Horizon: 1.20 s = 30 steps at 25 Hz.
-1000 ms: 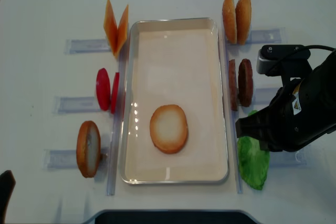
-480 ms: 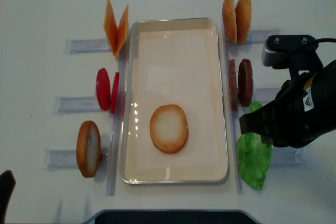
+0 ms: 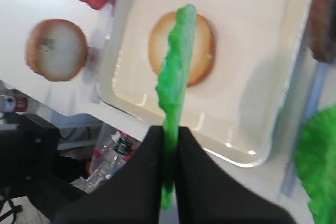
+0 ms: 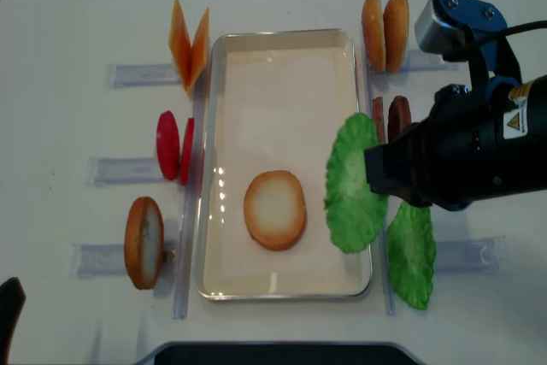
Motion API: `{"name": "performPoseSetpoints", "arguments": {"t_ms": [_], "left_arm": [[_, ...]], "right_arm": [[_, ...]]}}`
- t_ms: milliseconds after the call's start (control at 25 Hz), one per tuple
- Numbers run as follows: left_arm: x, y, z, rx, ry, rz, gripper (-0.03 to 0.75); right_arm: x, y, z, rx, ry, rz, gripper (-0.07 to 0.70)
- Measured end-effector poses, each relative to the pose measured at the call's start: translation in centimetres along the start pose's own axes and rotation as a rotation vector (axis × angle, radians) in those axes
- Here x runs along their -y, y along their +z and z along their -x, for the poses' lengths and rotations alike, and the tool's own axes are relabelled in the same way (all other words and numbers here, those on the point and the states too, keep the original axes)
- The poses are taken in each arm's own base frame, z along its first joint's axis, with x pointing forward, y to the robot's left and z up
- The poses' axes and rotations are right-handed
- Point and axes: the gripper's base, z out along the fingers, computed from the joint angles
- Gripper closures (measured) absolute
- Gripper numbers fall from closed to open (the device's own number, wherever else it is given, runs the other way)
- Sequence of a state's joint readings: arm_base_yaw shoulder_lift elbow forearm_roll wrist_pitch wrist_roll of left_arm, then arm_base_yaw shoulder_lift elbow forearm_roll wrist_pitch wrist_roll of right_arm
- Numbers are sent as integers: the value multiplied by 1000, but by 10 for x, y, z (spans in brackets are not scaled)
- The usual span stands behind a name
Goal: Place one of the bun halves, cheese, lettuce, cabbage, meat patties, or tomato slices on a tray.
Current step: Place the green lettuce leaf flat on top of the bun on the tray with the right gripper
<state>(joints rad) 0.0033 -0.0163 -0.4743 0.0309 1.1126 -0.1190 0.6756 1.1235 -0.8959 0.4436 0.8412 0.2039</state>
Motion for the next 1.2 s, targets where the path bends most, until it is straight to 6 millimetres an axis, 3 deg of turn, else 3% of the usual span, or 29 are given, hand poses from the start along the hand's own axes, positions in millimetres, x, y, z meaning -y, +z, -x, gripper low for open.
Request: {"name": "performPoseSetpoints", "arguments": {"t_ms": [160, 600, 1200], "left_arm": [[0, 0, 0, 0, 0, 0, 199], [0, 0, 0, 0, 0, 0, 199], [0, 0, 0, 0, 0, 0, 199]], "right_arm": [[-10, 16, 12, 43, -39, 125, 575], [-16, 92, 30, -35, -22, 398, 575], [-4, 152, 39, -93, -34, 446, 575]]}}
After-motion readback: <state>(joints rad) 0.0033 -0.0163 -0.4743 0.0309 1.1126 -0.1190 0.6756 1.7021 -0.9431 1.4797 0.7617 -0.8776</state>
